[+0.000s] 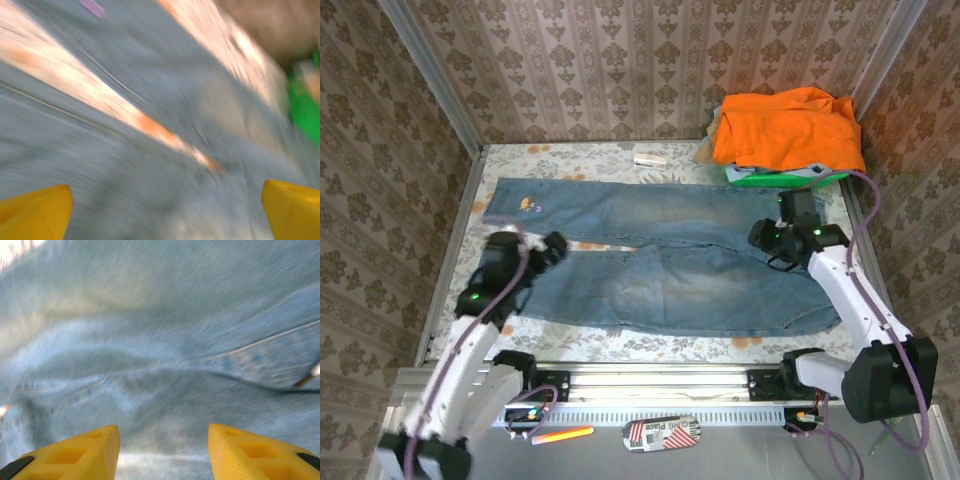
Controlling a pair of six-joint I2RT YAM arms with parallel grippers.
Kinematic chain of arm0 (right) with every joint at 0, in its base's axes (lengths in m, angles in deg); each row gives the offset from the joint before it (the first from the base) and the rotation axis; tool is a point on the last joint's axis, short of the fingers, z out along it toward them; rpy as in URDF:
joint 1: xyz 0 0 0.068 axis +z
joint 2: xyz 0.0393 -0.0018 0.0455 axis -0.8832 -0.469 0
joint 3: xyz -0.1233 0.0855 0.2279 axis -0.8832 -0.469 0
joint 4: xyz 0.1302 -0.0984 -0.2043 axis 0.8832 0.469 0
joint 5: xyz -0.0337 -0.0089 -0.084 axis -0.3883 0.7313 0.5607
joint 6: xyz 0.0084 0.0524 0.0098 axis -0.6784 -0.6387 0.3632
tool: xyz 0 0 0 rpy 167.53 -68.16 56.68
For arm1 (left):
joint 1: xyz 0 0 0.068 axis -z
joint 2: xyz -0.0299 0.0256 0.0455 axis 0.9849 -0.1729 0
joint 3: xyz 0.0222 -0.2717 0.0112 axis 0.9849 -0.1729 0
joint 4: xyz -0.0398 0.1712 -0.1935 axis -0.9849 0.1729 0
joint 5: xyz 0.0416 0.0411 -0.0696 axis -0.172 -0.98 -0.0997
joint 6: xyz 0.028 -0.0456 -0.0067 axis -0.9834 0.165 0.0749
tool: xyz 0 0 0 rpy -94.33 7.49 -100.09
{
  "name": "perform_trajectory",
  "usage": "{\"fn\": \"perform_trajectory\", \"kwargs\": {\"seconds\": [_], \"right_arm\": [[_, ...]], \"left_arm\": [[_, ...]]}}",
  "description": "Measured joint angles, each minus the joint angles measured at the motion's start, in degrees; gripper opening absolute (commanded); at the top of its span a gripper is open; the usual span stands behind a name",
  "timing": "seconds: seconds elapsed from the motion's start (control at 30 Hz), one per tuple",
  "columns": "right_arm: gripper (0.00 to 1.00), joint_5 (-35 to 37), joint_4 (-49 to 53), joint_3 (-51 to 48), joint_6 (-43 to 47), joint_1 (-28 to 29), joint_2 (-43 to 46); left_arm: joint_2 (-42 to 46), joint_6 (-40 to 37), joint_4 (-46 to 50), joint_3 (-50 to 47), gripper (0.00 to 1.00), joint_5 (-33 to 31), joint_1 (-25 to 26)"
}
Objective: Fold and stack the trousers
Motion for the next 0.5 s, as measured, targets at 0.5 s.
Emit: {"fn": "perform_trajectory", "kwargs": {"seconds": [0.5], "right_arm": [[0.51,-7.2,-3.6,-2.1,-0.6,9.5,-6.1]], "left_arm": [[-23.4,-2.1,4.1,-1.3,0.72,6.2,-42.5]]}}
